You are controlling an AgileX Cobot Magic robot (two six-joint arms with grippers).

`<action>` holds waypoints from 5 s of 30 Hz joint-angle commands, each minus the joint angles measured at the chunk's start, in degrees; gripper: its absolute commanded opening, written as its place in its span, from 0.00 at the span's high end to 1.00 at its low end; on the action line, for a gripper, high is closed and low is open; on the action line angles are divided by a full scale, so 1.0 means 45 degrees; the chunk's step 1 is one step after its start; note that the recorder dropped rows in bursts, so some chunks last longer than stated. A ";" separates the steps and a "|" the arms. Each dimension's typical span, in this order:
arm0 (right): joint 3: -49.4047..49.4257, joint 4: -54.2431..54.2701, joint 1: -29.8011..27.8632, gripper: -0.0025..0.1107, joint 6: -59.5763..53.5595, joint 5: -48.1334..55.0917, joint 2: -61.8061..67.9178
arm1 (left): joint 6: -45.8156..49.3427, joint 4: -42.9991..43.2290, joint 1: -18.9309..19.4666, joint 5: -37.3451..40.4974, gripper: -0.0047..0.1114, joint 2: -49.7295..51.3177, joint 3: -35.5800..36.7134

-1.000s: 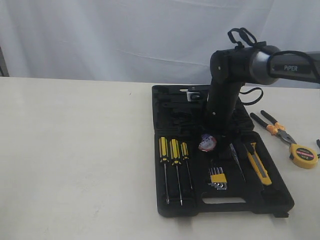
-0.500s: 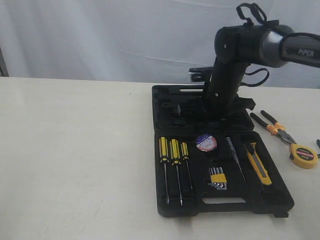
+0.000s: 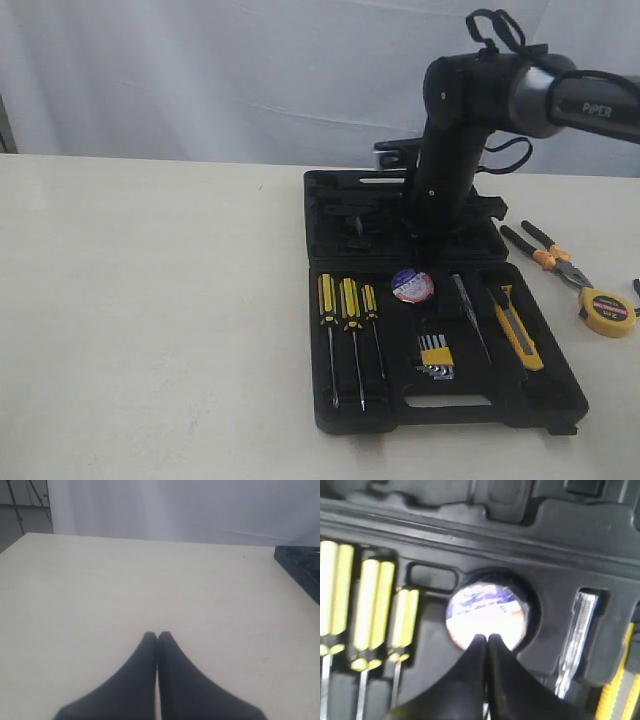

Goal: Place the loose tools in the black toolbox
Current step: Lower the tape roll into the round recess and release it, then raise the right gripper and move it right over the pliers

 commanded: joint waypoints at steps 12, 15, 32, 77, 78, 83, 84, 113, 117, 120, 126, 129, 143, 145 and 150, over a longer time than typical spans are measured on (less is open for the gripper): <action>-0.0089 -0.0456 -0.0019 0.98 -0.0166 -0.0497 0.0858 | -0.0023 -0.0068 -0.0082 -0.0005 0.96 -0.0035 0.0051; -0.0089 -0.0456 -0.0019 0.98 -0.0215 -0.0557 0.0625 | -0.0023 -0.0068 -0.0082 -0.0005 0.96 -0.0035 0.0051; -0.0089 -0.0374 -0.0019 0.98 -0.0115 -0.0905 0.1178 | -0.0023 -0.0068 -0.0082 -0.0005 0.96 -0.0035 0.0051; -0.0089 0.0224 -0.1409 0.98 -0.1294 0.0552 -0.3036 | -0.0023 -0.0068 -0.0082 -0.0005 0.96 -0.0035 0.0051; -0.0058 0.0224 -0.1591 0.98 -0.1297 0.0786 -0.3170 | -0.0023 -0.0068 -0.0082 -0.0005 0.96 -0.0035 0.0051; 0.1095 0.0401 -0.2367 0.98 -0.1201 0.0744 -0.4309 | -0.0023 -0.0068 -0.0082 -0.0005 0.96 -0.0035 0.0051; 0.1491 0.0373 -0.2503 0.98 -0.1201 0.0698 -0.4616 | -0.0023 -0.0068 -0.0082 -0.0005 0.96 -0.0035 0.0051; -0.0400 0.1216 -0.5696 0.98 -0.1840 -0.0894 -0.2107 | -0.0023 0.0033 -0.0082 -0.0005 0.96 -0.0035 0.0051; -0.0526 0.1209 -0.5696 0.98 -0.1889 -0.1022 -0.1435 | -0.0023 0.0033 -0.0082 -0.0005 0.96 -0.0035 0.0051; -0.0526 0.0669 -0.5696 0.98 -0.2219 -0.0925 -0.1203 | -0.0023 0.0033 -0.0082 -0.0005 0.96 -0.0035 0.0051; -0.0526 -0.0681 -0.5696 0.98 -0.2260 -0.0651 -0.1226 | -0.0023 0.0033 -0.0082 -0.0005 0.96 -0.0035 0.0051; -0.0526 -0.0756 -0.5672 0.98 -0.2512 -0.0323 -0.1226 | -0.0023 0.0033 -0.0082 -0.0005 0.96 -0.0035 0.0051; -0.0526 -0.0805 -0.5185 0.98 -0.4881 -0.0609 -0.1202 | -0.0023 0.0033 -0.0082 -0.0005 0.96 -0.0035 0.0051; -0.0526 -0.0710 -0.5185 0.98 -0.4686 -0.0752 -0.1202 | -0.0023 0.0033 -0.0082 -0.0005 0.96 -0.0035 0.0051; -0.0526 -0.0660 -0.5185 0.98 -0.4389 -0.0795 -0.1202 | -0.0023 0.0033 -0.0082 -0.0005 0.96 -0.0035 0.0051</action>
